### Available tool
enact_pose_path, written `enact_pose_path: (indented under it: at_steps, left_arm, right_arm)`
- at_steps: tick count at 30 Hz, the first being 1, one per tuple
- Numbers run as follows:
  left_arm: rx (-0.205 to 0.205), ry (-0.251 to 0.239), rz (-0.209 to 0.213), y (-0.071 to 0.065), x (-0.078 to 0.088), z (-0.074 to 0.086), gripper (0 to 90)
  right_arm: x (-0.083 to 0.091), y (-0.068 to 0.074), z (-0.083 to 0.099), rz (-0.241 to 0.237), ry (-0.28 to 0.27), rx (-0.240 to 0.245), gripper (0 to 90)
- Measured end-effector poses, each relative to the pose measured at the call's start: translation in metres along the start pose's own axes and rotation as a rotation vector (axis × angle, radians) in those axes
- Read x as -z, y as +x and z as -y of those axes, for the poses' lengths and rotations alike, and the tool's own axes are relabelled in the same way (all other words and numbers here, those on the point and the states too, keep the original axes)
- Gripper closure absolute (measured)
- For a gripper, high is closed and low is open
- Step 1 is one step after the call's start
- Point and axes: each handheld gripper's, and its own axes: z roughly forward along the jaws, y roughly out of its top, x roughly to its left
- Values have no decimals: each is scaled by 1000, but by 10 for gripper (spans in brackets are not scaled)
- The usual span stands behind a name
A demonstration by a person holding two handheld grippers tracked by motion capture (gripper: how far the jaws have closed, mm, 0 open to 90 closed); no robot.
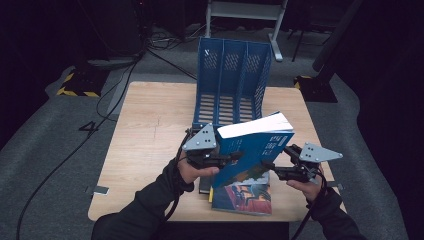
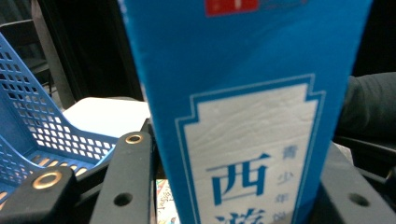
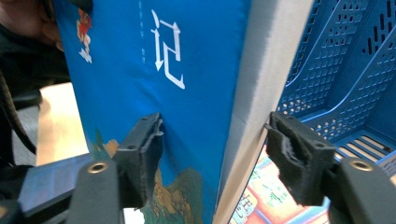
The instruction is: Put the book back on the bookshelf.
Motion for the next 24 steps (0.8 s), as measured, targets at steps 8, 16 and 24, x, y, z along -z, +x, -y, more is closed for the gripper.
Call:
enact_pose_path:
  at_steps: [8,16,24]
  left_arm:
    - [39,-35,22,1,1,-2,575]
    - [52,-34,-3,-2,-3,-8,573]
    - [51,-32,2,-2,-3,-8,601]
  right_arm:
    - [3,4,-2,4,4,29,424]
    - [2,6,-4,9,6,33,421]
    - [5,4,-3,12,35,37,354]
